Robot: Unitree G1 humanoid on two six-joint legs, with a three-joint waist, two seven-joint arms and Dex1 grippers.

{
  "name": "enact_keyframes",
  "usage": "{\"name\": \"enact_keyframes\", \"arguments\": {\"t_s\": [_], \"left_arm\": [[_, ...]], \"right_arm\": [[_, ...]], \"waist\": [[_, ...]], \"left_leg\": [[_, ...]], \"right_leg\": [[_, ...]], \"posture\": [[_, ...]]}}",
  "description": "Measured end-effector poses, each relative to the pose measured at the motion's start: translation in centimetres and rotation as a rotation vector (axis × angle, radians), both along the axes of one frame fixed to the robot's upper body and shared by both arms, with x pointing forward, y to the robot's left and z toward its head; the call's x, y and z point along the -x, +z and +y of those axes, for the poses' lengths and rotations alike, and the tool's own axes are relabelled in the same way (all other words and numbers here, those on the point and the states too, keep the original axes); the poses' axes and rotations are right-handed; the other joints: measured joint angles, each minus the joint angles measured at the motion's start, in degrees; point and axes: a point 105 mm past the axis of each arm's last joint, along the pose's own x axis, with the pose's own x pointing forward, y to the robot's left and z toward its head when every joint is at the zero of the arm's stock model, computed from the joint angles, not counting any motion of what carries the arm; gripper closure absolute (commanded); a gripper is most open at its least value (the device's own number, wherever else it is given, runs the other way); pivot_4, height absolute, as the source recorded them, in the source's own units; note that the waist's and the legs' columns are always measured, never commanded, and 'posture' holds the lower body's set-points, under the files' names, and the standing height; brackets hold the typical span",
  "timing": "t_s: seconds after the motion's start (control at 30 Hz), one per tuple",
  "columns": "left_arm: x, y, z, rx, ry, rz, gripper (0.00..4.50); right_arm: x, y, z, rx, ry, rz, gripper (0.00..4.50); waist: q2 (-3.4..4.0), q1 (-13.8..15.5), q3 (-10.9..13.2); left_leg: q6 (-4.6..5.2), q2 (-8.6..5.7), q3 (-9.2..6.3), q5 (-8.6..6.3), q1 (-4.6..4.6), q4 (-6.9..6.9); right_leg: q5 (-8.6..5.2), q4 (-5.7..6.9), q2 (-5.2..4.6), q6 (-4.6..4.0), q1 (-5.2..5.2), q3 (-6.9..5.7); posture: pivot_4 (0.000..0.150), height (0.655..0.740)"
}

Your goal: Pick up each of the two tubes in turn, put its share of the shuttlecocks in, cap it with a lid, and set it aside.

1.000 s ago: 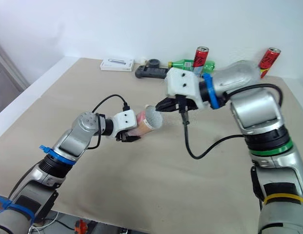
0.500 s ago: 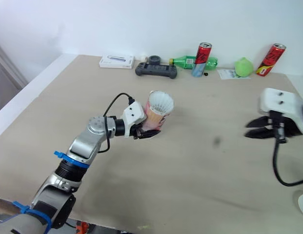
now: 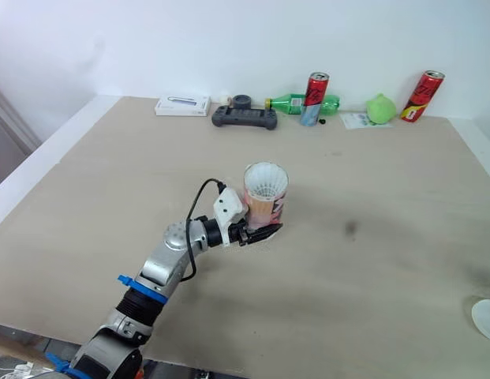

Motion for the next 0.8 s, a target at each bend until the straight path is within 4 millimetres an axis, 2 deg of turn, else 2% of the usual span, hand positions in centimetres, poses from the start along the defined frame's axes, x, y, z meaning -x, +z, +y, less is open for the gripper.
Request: {"name": "enact_keyframes", "arguments": {"t_s": [0.07,0.13,0.4,0.63,0.73,0.8], "left_arm": [[0.3,-1.1,-0.1,-0.015,-0.003,0.018,1.52],[0.4,-1.3,-0.1,-0.020,-0.005,0.020,1.52],[0.5,-1.2,-0.3,-0.025,-0.002,0.002,1.52],[0.6,-1.1,-0.4,-0.030,0.001,-0.007,1.52],[0.6,-1.0,-0.4,-0.029,0.002,-0.010,1.52],[0.6,-1.1,-0.4,-0.032,0.004,-0.010,1.52]], "right_arm": [[-0.2,-1.3,-0.5,0.024,0.016,0.020,0.14],[-0.4,-1.9,-0.5,0.029,0.027,0.032,0.14],[-1.9,-4.7,-0.7,0.100,0.119,0.130,0.14],[-1.9,-6.4,-1.0,0.100,0.107,0.187,0.14],[-1.7,-6.8,-1.2,0.096,0.093,0.198,0.95],[-1.5,-6.8,-1.4,0.100,0.087,0.209,2.10]], "waist": [[0.00,0.02,0.00],[0.03,0.10,0.02],[0.14,0.13,0.03],[0.16,0.12,0.02],[0.15,0.14,0.02],[0.12,0.14,0.03]], "left_leg": [[0.00,0.01,0.05,0.00,0.00,-0.01],[0.00,0.00,0.05,0.00,0.00,-0.01],[0.01,-0.06,0.49,0.00,0.11,0.04],[0.01,-0.04,0.50,0.00,0.13,0.04],[0.01,-0.03,0.50,0.00,0.15,0.05],[0.01,-0.03,0.50,0.01,0.17,0.08]], "right_leg": [[0.02,0.01,0.09,0.03,-0.03,0.13],[0.03,0.01,0.13,0.06,-0.04,0.21],[0.21,0.00,0.12,0.35,-0.06,0.75],[0.24,0.00,0.15,0.33,-0.06,0.81],[0.26,0.00,0.16,0.30,-0.02,0.80],[0.27,0.00,0.16,0.29,0.01,0.80]], "posture": [[0.150,0.7400],[0.150,0.7400],[0.150,0.7400],[0.150,0.7400],[0.150,0.7400],[0.150,0.7400]]}}
